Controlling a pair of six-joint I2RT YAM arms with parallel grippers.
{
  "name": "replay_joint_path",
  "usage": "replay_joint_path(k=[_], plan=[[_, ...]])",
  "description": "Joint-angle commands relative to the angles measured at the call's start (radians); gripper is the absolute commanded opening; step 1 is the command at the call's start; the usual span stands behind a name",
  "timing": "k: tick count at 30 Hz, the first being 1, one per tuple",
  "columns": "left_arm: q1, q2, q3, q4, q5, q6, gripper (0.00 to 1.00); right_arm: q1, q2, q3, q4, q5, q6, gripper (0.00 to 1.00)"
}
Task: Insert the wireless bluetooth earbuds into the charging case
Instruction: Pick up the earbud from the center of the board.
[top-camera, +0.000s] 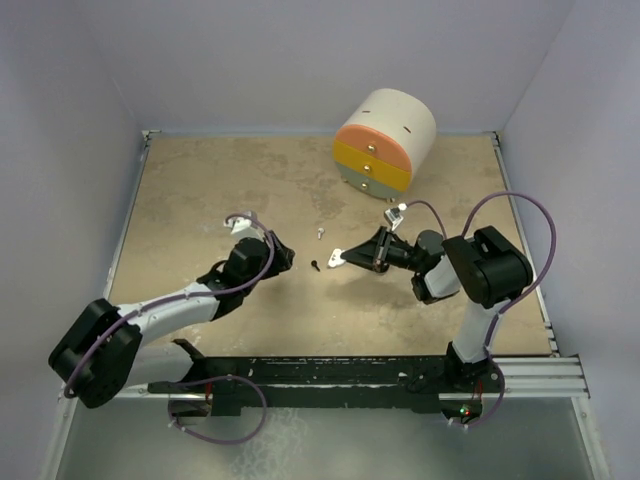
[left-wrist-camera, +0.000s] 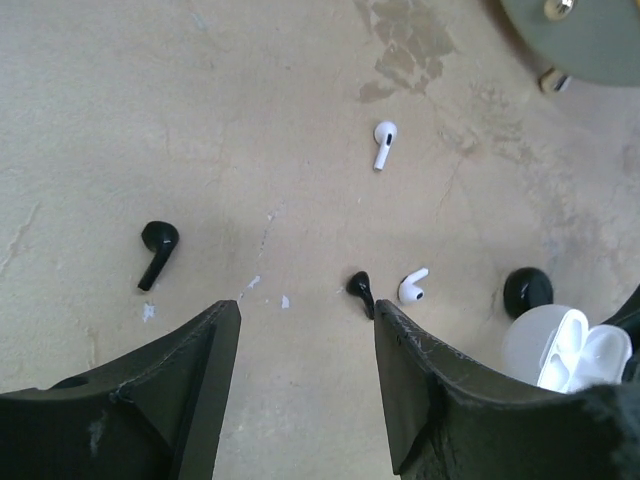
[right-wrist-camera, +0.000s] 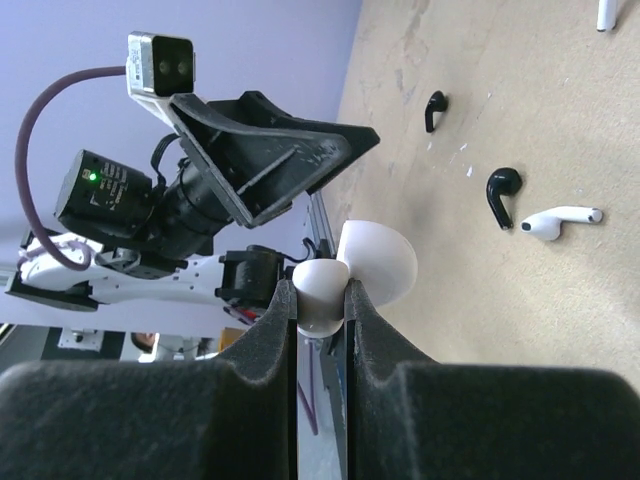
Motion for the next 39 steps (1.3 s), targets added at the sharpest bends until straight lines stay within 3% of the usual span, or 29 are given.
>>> replay_joint_path(k=[1,11,23,39], plan=[[-0.077,0.069,0.132,-0.043,-0.084,0.096,0.55,-0.030,-0.034,-0.027,0.109,-0.008,-0.005,0.00],[-0.116,0.202,0.227,0.017,-0.135,0.112,0.55,-0.094,-0.062,-0.079,0.102,-0.042,-0.070,0.00],[-0.129,0.538,0.547,-0.157,-0.234,0.296,0.52,-0.128,-0.069,-0.096,0.102,-0.083,-0.113,0.00],[-0.133,0.706,0.653,-0.168,-0.270,0.426,0.50,-0.152,-0.052,-0.105,0.117,-0.110,-0.127,0.00]])
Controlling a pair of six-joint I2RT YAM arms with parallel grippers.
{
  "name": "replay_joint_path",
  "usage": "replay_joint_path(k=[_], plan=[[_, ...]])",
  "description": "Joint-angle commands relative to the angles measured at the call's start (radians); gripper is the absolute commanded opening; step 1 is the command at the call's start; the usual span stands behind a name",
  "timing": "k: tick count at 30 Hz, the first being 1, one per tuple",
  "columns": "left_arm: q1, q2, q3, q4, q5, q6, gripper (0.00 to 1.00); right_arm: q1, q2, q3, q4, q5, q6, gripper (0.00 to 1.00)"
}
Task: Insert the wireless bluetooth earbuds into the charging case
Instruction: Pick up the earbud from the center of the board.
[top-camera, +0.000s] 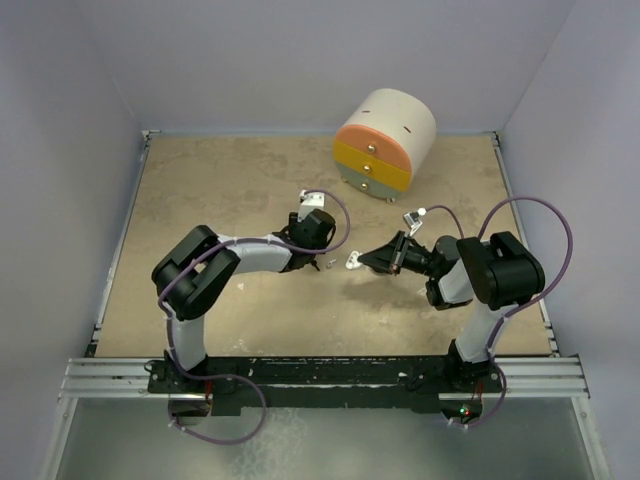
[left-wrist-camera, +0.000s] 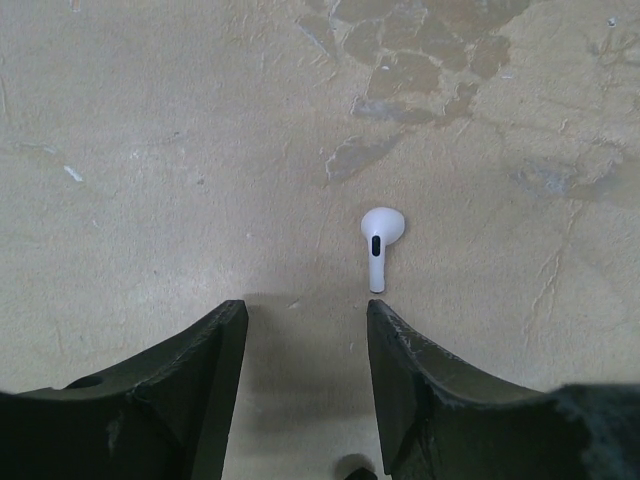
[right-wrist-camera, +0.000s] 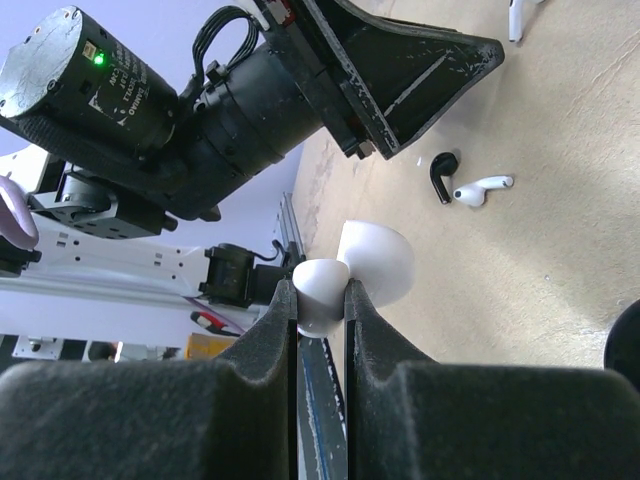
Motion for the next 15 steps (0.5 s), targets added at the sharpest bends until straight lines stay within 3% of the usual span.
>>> replay_joint_path(k=[1,15], plan=[[-0.004,0.017,0.053,0.027,-0.014,0.062,0.50,-0.005,-0.010,-0.005,0.085,-0.029,-0.025,0.00],[-0.004,0.078,0.112,0.035,0.050,0.107,0.47,-0.005,0.005,0.000,0.098,-0.035,-0.019,0.00]])
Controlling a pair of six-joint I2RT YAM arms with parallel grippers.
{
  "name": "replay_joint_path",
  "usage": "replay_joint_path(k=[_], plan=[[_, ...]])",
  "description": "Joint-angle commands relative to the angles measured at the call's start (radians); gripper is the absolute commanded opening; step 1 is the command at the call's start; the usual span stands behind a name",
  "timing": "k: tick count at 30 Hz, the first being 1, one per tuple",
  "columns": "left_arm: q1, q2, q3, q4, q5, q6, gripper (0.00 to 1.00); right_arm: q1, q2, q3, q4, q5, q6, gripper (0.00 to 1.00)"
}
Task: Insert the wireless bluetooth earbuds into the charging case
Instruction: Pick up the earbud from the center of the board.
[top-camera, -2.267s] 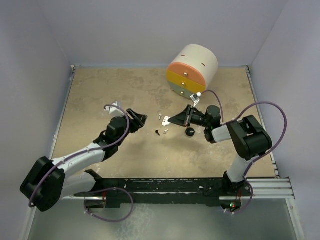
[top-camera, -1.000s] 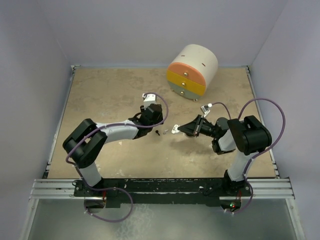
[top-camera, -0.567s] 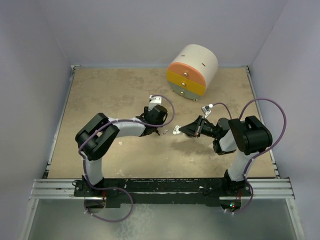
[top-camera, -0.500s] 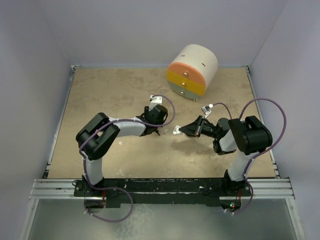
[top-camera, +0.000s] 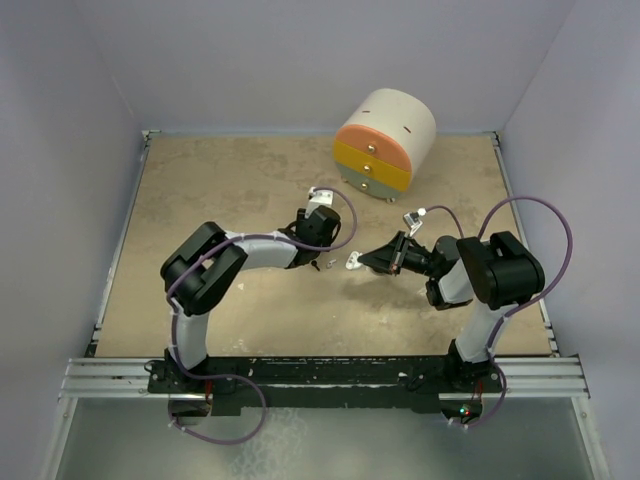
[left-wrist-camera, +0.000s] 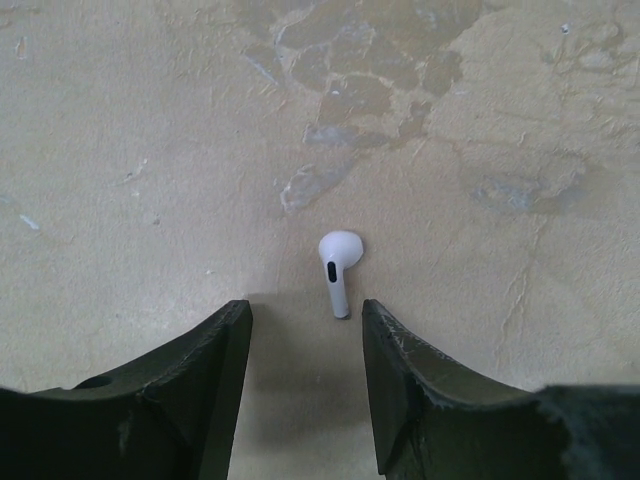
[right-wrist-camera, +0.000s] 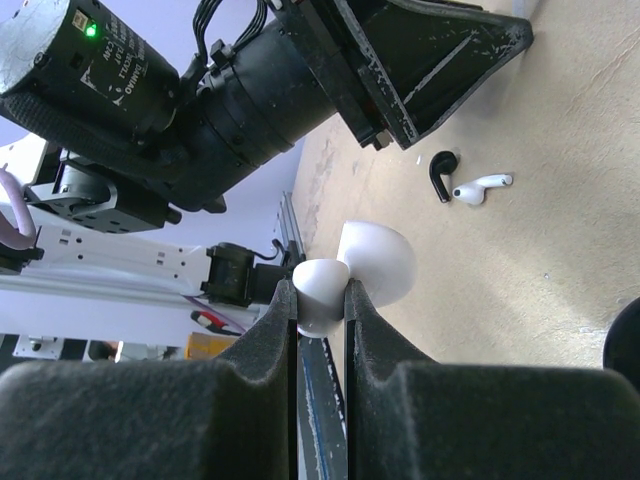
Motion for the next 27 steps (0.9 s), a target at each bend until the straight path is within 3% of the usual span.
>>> replay_joint_path(k=[1,6,15,27], plan=[[-0.004,0.028,0.055,0.028,0.023,0.032,0.46,-0.004,0.002,0.001,0.099,-0.035,-0.020,0.00],[-0.004,0.052,0.083,0.014,0.027,0.032,0.45,-0.005,0.001,0.000,0.101,-0.036,-0.016,0.00],[-0.003,0.070,0.102,-0.006,0.007,0.036,0.31,-0.007,0.001,0.004,0.099,-0.038,-0.016,0.00],[0.005,0.081,0.111,-0.006,0.010,0.046,0.23,-0.007,0.008,0.006,0.101,-0.043,-0.016,0.00]])
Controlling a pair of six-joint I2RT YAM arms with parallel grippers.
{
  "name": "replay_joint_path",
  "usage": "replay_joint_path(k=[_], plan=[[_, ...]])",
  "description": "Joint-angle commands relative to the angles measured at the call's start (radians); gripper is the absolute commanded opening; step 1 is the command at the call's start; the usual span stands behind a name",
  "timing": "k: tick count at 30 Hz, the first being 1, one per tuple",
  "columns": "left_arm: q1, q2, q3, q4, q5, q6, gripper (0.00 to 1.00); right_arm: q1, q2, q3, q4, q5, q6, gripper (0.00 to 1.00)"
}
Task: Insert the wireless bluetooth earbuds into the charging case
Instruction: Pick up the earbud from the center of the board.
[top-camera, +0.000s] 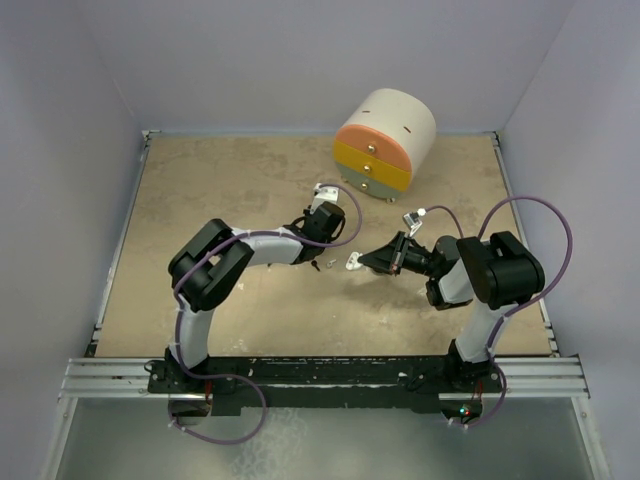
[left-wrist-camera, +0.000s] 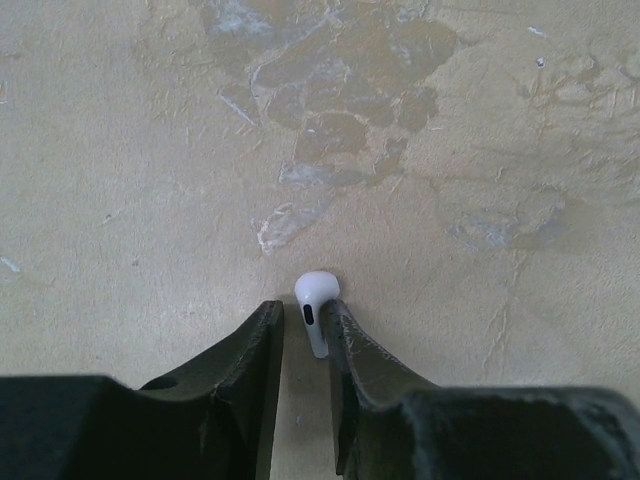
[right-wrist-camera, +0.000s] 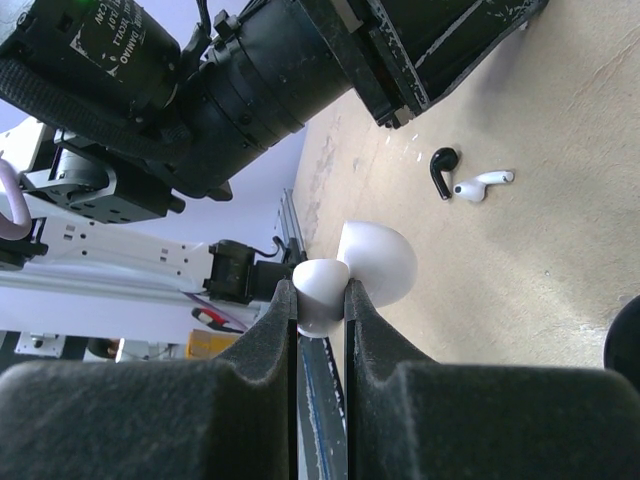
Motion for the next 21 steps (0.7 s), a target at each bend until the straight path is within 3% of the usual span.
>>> replay_joint_path(k=[1,10,15,21], plan=[[0.006,0.021,0.034,-0.009,0.004,0.022,0.22,-0.005,0.008,0.008,0.101,-0.036,-0.017,0.00],[0.010,0.032,0.042,-0.011,0.011,0.026,0.13,-0.005,0.013,0.007,0.103,-0.036,-0.018,0.00],[0.012,0.031,0.040,-0.012,0.008,0.027,0.00,-0.005,0.020,0.005,0.106,-0.036,-0.020,0.00],[0.011,-0.071,-0.023,0.047,0.023,0.020,0.00,-0.005,0.025,0.008,0.107,-0.035,-0.019,0.00]])
